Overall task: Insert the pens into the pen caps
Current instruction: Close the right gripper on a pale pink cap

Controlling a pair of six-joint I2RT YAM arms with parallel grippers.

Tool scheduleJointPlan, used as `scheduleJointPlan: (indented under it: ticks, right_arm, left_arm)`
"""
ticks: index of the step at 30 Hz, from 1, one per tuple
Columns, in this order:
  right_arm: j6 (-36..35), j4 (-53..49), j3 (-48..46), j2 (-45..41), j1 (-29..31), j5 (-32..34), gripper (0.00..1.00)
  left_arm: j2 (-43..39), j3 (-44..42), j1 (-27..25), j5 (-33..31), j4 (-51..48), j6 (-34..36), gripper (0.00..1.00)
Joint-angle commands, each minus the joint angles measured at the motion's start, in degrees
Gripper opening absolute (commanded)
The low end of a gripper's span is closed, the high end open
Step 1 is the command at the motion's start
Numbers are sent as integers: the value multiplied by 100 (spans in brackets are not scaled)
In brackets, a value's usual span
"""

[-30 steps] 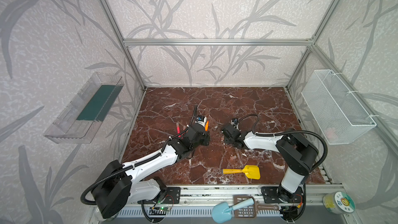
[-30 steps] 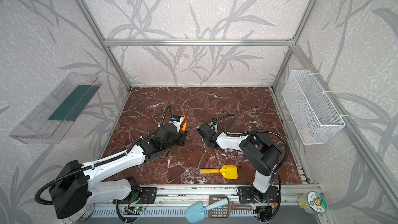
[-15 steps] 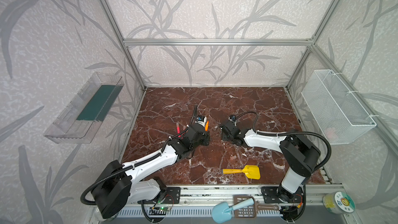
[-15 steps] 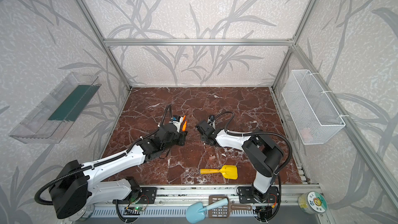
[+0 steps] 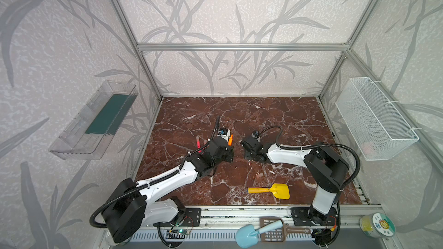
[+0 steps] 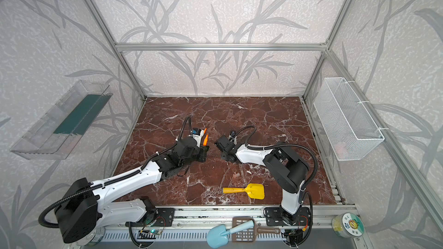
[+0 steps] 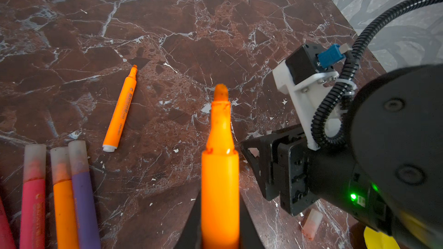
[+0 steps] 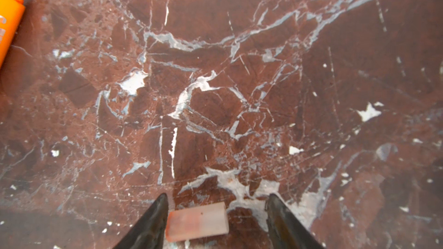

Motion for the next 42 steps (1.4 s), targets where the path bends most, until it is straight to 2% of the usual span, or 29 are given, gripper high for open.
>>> scheduleJointPlan:
  ticks: [1, 11, 15, 20, 27, 32, 42]
  right_arm:
    - [91, -214, -141, -4, 9, 71, 59]
    - [220, -188, -572, -396, 18, 111, 42]
    - [240, -235, -679, -569, 18, 130, 42]
    - [254, -371, -853, -868, 18, 176, 50]
    - [268, -223, -1168, -1130, 17, 245, 50]
    - [114, -188, -879, -843, 9, 82, 49]
    - [40, -298, -533, -304, -110, 190, 45]
  left_arm:
    - [-92, -32, 15, -12, 89, -24, 0]
    - [-97, -41, 14, -8, 89, -24, 0]
    - [-96, -42, 8, -14, 89, -25, 0]
    - [-108, -38, 12, -7, 89, -28, 0]
    - [-110, -38, 13, 10, 101, -32, 0]
    - [-118, -40, 12, 18, 98, -32, 0]
    - [-189, -64, 15, 3, 88, -31, 0]
